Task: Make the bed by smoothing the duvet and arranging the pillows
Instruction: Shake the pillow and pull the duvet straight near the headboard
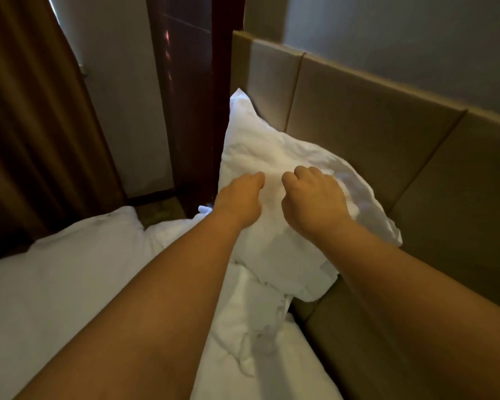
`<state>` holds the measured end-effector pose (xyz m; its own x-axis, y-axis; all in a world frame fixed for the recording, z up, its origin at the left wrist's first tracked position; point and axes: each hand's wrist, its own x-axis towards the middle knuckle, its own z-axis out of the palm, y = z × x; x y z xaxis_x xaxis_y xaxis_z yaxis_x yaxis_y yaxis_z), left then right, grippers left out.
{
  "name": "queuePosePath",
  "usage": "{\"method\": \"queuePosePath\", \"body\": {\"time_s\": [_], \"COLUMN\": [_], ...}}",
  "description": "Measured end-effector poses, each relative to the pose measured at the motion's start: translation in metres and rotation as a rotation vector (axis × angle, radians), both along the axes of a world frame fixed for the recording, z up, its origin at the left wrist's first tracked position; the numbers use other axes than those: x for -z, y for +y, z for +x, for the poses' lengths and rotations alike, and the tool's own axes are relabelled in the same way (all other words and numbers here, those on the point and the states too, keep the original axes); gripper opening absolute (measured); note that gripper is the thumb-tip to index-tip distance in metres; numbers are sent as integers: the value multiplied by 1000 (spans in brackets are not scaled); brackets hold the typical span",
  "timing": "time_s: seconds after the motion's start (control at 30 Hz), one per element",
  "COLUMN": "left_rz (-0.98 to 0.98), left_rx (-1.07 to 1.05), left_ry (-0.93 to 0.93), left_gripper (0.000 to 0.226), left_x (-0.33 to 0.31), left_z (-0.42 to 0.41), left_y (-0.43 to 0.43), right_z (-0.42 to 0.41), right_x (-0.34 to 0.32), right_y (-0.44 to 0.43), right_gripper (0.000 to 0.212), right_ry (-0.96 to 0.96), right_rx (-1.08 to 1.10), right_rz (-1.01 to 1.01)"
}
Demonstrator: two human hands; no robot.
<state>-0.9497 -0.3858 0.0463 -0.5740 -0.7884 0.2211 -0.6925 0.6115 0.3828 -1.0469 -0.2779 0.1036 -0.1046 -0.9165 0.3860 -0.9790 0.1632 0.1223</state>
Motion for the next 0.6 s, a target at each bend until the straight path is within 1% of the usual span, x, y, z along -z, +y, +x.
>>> {"method": "queuePosePath", "body": {"time_s": [0.03,0.1,0.13,0.2,0.27,0.37,0.43,0.53,0.6], "left_rz": [33,115,165,274,382,508,598,762,855], "left_rx": [-22,-76,-108,-167,-191,-265,-349,-509,-561], "left_ry": [-30,-66,-74,-92,-135,-198,-168,-118,-90], "left_gripper": [29,24,20,16,18,21,19,25,32], "left_x": [10,38,56,96,141,208,254,317,346], "left_z": [11,30,39,57,75,97,106,112,113], "left_y": [8,27,38,62,84,105,113,115,108], "right_z": [7,19,24,35,43,56,63,71,73], "right_x": [12,42,62,104,148,215,261,323,356], "right_y": [8,25,35,56,74,91,98,104,99], "right_gripper": [6,22,21,4,12,14,18,30,32], "right_ry": [-11,-17,-56,-121,-155,-207,-270,-423,-550], "right_rx": [-21,-43,-48,-31,-15,53,135,276,355], "right_rz": [3,18,79,275,416,560,643,772,816]}}
